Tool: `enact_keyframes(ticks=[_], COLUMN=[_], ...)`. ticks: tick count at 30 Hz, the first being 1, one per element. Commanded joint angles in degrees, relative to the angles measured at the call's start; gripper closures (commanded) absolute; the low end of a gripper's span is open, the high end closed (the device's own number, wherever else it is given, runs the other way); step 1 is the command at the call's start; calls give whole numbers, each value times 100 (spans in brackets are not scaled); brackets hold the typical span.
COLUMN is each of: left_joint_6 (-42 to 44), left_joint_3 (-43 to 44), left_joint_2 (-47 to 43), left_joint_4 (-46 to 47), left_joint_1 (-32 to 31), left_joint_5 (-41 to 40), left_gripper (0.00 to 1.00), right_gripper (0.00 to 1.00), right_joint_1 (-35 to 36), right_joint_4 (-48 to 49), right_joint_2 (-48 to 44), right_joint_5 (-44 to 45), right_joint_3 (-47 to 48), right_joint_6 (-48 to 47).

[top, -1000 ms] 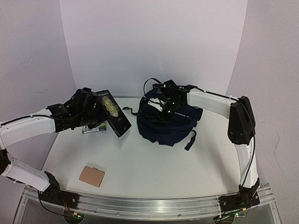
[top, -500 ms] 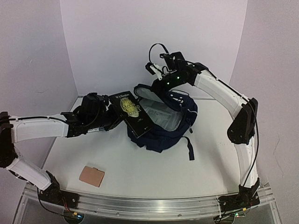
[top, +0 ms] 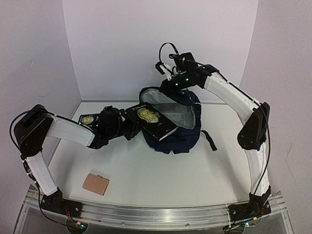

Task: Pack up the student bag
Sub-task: Place the book in the student bag.

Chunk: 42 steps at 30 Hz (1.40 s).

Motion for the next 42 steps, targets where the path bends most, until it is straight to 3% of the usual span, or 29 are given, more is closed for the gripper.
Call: enact_keyframes(ticks=[1,8,12,25,31,42], left_joint_6=[-535,-1420,-1312,-1614,-1735,-1762], left_joint_3=[-121,-865,-616,691,813,2499], left_joint_2=[-588,-1229,-1278,545,1013,2521], left_joint_4=[1416,1394,830,1876,1862,1801], left_joint_1=[30,221,235,220,387,470], left_joint_5=[-178,-555,-286,246,-70,482], left_gripper=[100,100,100,100,100,100], right_gripper=[100,100,100,100,100,100], right_joint_1=[100,112,203,502,509,513], right_joint_4=[1047,1092,1199,1369,1369,1443], right_joint_2=[-373,-505,-581,-624,-975,-1495], right_joint_5=[-229,-387,-416,-111,-113,-995], right_joint_3=[80,74,26,14,-331,-964], right_joint_6=[244,531,857,1494,1619,2356])
